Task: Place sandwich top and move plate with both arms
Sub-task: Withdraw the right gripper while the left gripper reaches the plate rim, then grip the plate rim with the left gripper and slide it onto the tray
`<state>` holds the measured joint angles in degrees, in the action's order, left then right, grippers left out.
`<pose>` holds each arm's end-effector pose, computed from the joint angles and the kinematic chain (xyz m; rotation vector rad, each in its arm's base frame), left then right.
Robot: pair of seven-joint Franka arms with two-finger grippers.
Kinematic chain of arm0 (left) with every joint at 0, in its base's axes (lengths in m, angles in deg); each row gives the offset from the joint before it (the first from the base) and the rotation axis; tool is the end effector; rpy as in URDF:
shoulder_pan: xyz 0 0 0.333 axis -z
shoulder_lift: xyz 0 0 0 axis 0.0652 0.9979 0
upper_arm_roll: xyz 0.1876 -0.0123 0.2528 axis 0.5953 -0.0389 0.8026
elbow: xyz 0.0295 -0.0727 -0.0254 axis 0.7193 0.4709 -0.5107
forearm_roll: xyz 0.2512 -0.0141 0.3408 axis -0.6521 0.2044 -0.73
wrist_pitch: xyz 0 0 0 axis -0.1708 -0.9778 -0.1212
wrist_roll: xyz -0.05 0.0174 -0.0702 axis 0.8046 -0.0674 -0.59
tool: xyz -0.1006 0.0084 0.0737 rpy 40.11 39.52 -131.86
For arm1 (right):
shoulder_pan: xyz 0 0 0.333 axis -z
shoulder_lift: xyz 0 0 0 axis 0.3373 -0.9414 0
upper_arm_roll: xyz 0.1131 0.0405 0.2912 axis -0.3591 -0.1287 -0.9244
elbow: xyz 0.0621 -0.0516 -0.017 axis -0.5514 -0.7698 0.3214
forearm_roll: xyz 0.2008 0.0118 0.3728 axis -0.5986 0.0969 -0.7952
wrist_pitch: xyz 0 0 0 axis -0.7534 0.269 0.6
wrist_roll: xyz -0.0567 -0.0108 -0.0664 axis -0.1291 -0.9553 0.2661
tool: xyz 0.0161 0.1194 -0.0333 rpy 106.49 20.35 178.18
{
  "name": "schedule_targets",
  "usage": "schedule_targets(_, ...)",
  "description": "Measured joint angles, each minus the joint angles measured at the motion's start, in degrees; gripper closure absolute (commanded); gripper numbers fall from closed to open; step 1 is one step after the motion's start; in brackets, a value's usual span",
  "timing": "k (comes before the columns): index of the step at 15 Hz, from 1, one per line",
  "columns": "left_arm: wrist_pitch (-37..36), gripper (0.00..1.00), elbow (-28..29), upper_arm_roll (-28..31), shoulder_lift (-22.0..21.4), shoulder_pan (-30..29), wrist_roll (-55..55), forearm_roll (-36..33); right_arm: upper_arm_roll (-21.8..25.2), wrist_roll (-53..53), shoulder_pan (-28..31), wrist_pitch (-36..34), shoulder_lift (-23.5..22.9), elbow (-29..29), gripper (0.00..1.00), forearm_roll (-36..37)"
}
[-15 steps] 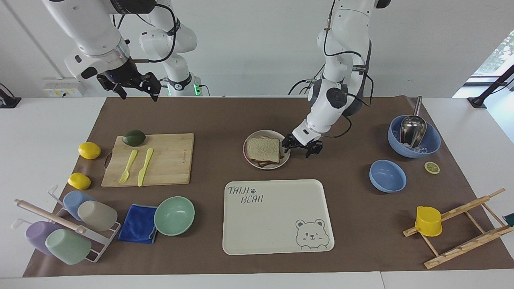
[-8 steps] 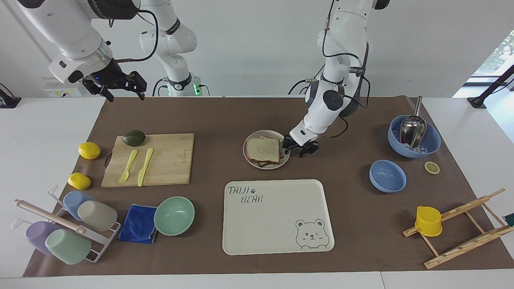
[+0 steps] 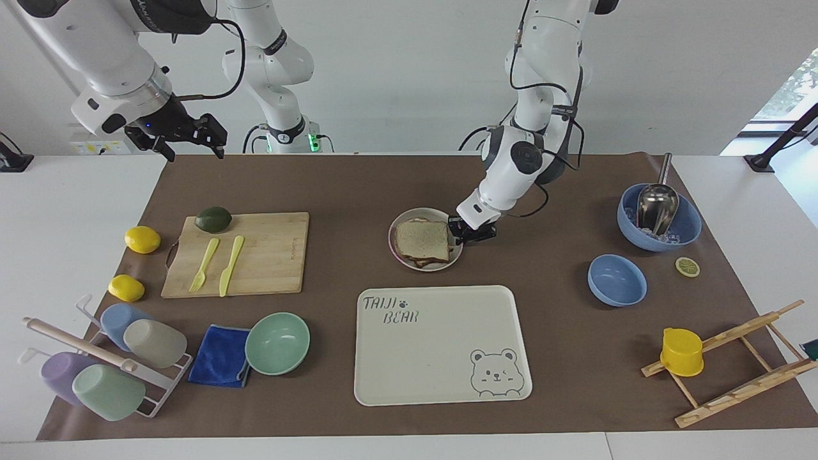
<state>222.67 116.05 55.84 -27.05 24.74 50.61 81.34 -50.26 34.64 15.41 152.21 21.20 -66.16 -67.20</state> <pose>0.4857 -0.3054 0.2652 2.8545 -0.2631 -0.0668 0.5596 -0.0249 0.6040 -3.0978 -0.0419 0.3350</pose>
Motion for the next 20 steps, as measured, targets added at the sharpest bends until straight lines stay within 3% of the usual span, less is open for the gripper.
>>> schedule_targets(6,-0.8,1.00,-0.1,0.4,0.0,-0.2,0.0,2.6,0.2,-0.6,1.1,2.8,0.0,0.0,0.00,0.1)
schedule_targets(9,-6.2,1.00,-4.3,1.0,0.0,-2.5,0.0,3.4,0.3,-1.0,2.9,4.9,0.0,0.0,0.00,0.1)
schedule_targets(14,-13.9,1.00,-15.5,1.5,2.2,-7.1,0.6,4.6,0.4,-1.0,3.9,4.9,0.0,-0.2,0.00,0.1)
schedule_targets(17,-21.5,1.00,-26.7,1.6,7.4,-9.9,2.1,5.1,0.4,-1.0,3.9,4.9,0.0,-0.2,0.00,0.1)
schedule_targets(20,-23.1,1.00,-36.2,1.7,14.5,-10.3,6.1,5.1,0.4,-1.0,3.9,4.9,0.0,-0.3,0.00,0.1)
